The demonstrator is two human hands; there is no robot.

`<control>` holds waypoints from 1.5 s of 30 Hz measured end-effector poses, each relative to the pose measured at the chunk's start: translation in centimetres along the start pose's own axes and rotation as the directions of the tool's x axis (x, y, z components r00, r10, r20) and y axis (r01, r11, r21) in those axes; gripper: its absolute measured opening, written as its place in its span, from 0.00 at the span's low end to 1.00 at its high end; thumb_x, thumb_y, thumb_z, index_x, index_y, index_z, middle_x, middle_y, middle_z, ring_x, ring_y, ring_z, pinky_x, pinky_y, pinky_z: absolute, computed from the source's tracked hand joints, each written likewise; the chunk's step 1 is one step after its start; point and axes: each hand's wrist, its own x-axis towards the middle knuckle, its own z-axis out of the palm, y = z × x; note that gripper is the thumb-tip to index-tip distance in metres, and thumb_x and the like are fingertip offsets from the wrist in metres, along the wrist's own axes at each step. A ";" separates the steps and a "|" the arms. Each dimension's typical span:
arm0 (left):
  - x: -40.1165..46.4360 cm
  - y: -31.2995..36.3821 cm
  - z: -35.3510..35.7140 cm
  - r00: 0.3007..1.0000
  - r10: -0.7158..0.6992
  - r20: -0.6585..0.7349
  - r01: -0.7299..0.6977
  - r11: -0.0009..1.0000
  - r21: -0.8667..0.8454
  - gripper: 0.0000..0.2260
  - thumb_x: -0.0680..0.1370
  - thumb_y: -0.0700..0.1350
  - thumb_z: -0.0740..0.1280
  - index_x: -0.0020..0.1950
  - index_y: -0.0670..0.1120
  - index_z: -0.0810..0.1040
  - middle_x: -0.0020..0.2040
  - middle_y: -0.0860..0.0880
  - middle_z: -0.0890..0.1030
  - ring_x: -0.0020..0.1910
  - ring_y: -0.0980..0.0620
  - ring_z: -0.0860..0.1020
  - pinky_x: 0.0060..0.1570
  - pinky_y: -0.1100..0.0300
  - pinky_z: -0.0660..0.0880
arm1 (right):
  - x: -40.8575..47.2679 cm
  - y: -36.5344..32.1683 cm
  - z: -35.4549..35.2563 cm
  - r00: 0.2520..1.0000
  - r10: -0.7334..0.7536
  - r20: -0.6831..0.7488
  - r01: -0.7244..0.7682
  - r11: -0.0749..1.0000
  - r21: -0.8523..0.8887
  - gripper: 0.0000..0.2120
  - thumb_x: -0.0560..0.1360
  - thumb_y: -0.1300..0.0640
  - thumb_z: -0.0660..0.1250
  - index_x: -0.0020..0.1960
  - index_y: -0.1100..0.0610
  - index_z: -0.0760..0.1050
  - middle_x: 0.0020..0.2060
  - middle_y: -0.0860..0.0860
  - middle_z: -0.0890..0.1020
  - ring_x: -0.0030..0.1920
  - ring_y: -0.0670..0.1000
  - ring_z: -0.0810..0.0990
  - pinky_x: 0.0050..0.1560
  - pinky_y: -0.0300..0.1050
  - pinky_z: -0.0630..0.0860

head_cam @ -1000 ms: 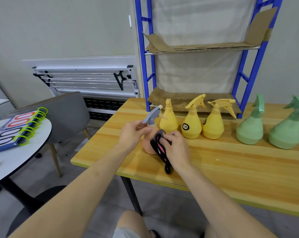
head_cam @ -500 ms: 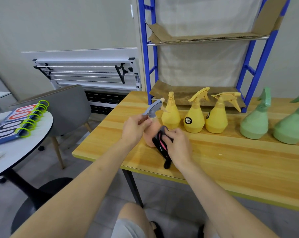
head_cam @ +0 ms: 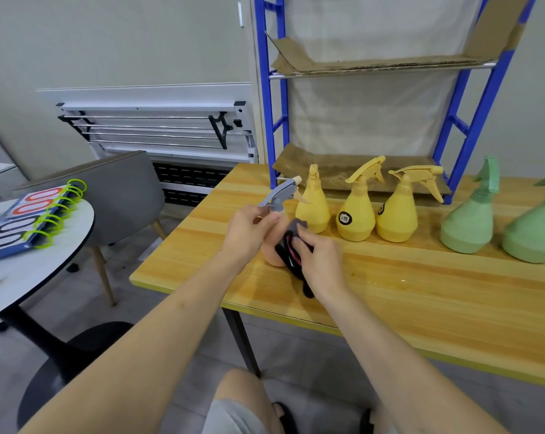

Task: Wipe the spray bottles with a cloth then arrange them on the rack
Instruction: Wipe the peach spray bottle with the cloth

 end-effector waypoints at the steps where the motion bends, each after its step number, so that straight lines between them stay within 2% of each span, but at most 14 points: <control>1: 0.0 0.0 -0.1 1.000 0.016 0.006 -0.016 0.999 0.029 0.13 0.82 0.51 0.68 0.64 0.47 0.82 0.60 0.48 0.81 0.59 0.50 0.79 0.61 0.49 0.78 | -0.3 0.6 -0.2 0.999 0.042 0.025 -0.041 0.998 -0.045 0.15 0.80 0.58 0.70 0.67 0.53 0.81 0.60 0.50 0.85 0.62 0.50 0.82 0.62 0.44 0.78; 4: 0.2 -0.3 -0.4 0.998 0.052 0.039 -0.054 0.997 0.056 0.13 0.84 0.50 0.65 0.64 0.45 0.82 0.62 0.47 0.80 0.61 0.49 0.77 0.61 0.51 0.76 | -0.8 1.1 -0.7 0.993 0.091 0.068 -0.081 0.986 -0.145 0.13 0.80 0.56 0.70 0.64 0.51 0.83 0.55 0.50 0.86 0.56 0.53 0.83 0.54 0.45 0.79; 11: 0.3 -0.6 -0.6 0.982 0.152 0.111 -0.167 0.977 0.136 0.11 0.85 0.48 0.62 0.44 0.49 0.77 0.46 0.48 0.78 0.48 0.50 0.76 0.48 0.53 0.71 | 0.1 -2.7 0.2 0.999 0.017 -0.029 -0.012 0.987 0.160 0.15 0.81 0.56 0.69 0.66 0.45 0.81 0.55 0.42 0.86 0.54 0.43 0.83 0.56 0.38 0.77; 15: 0.0 -0.4 -0.6 0.982 0.154 0.106 -0.166 0.980 0.113 0.15 0.85 0.46 0.62 0.38 0.56 0.73 0.41 0.55 0.75 0.42 0.56 0.73 0.44 0.57 0.68 | -0.5 -0.9 0.3 1.000 0.012 -0.022 -0.011 0.997 0.074 0.16 0.80 0.56 0.70 0.67 0.49 0.81 0.61 0.45 0.84 0.61 0.42 0.81 0.64 0.40 0.76; 17: -0.1 -0.3 -0.5 0.985 0.146 0.091 -0.154 0.984 0.088 0.13 0.85 0.46 0.62 0.41 0.56 0.74 0.41 0.57 0.76 0.41 0.58 0.73 0.42 0.59 0.68 | -0.6 0.2 -0.3 0.999 0.049 0.004 -0.049 0.999 -0.021 0.14 0.80 0.54 0.71 0.65 0.49 0.83 0.58 0.46 0.86 0.57 0.42 0.81 0.58 0.38 0.76; 19: -0.4 -0.4 -0.2 0.991 0.104 0.086 -0.106 0.994 0.022 0.07 0.86 0.46 0.61 0.54 0.51 0.79 0.49 0.57 0.80 0.48 0.60 0.77 0.45 0.64 0.72 | -0.7 0.7 -0.8 0.996 0.078 0.034 -0.076 0.995 -0.068 0.12 0.80 0.53 0.71 0.62 0.48 0.84 0.50 0.47 0.88 0.50 0.45 0.82 0.47 0.39 0.74; 21: -0.7 -0.7 -0.2 0.994 0.082 0.074 -0.080 0.996 -0.032 0.11 0.85 0.47 0.63 0.67 0.48 0.77 0.58 0.57 0.80 0.56 0.61 0.78 0.51 0.69 0.73 | -0.8 1.0 -0.8 0.996 0.086 0.036 -0.083 0.994 -0.076 0.12 0.80 0.54 0.71 0.63 0.48 0.84 0.51 0.46 0.88 0.50 0.47 0.83 0.46 0.39 0.74; 24: -1.0 -1.0 -0.4 0.993 0.106 0.049 -0.103 0.993 -0.061 0.10 0.83 0.46 0.66 0.65 0.48 0.75 0.59 0.59 0.79 0.57 0.64 0.77 0.57 0.63 0.75 | -1.2 1.1 -0.6 0.995 0.090 0.030 -0.089 0.995 -0.046 0.15 0.79 0.54 0.71 0.66 0.50 0.82 0.59 0.46 0.85 0.59 0.47 0.83 0.60 0.45 0.79; 26: -0.8 -1.2 -0.4 0.994 0.102 0.045 -0.100 0.994 -0.053 0.09 0.83 0.45 0.67 0.63 0.48 0.77 0.59 0.57 0.81 0.58 0.60 0.79 0.60 0.57 0.77 | -1.0 0.7 -0.5 0.996 0.088 0.024 -0.089 0.995 0.045 0.15 0.79 0.55 0.71 0.66 0.50 0.82 0.60 0.45 0.85 0.61 0.45 0.82 0.63 0.42 0.78; 29: -0.7 -1.1 -0.4 0.991 0.108 0.076 -0.104 0.993 -0.060 0.09 0.83 0.44 0.67 0.63 0.47 0.78 0.58 0.54 0.83 0.58 0.55 0.81 0.62 0.54 0.78 | -0.1 -0.9 -0.4 0.998 0.056 0.022 -0.059 0.978 0.200 0.14 0.80 0.56 0.70 0.64 0.47 0.83 0.56 0.41 0.86 0.57 0.38 0.82 0.56 0.32 0.75; 34: -0.4 -1.4 -0.6 0.987 0.144 0.078 -0.146 0.989 0.030 0.11 0.83 0.45 0.66 0.65 0.47 0.80 0.58 0.52 0.84 0.58 0.56 0.80 0.63 0.54 0.77 | 0.4 -0.8 0.1 0.999 0.002 0.049 -0.014 0.974 0.228 0.13 0.80 0.56 0.69 0.62 0.47 0.84 0.54 0.40 0.86 0.56 0.39 0.83 0.59 0.41 0.78; 39: -0.1 -2.0 -0.8 0.987 0.127 0.096 -0.135 0.987 0.085 0.19 0.81 0.53 0.63 0.70 0.51 0.79 0.63 0.49 0.81 0.62 0.50 0.78 0.65 0.48 0.75 | 0.3 1.0 -0.9 0.996 0.048 0.081 -0.054 0.996 0.065 0.14 0.78 0.58 0.73 0.63 0.52 0.83 0.60 0.44 0.84 0.60 0.39 0.79 0.51 0.19 0.67; 43: -0.6 -1.7 -0.9 0.986 0.130 0.101 -0.135 0.990 0.046 0.16 0.82 0.53 0.64 0.70 0.53 0.79 0.62 0.52 0.82 0.61 0.52 0.79 0.64 0.49 0.76 | -0.1 1.3 -1.2 0.991 0.080 0.109 -0.087 0.994 0.061 0.14 0.77 0.55 0.74 0.62 0.49 0.84 0.59 0.43 0.85 0.61 0.40 0.81 0.54 0.27 0.72; 45: -0.7 -1.5 -0.8 0.985 0.144 0.100 -0.146 0.989 0.014 0.13 0.83 0.49 0.66 0.67 0.52 0.80 0.61 0.55 0.83 0.61 0.55 0.79 0.63 0.51 0.77 | -0.1 0.4 -1.3 0.993 0.068 0.101 -0.083 0.985 0.150 0.12 0.78 0.55 0.73 0.60 0.46 0.85 0.52 0.40 0.87 0.54 0.38 0.83 0.51 0.29 0.74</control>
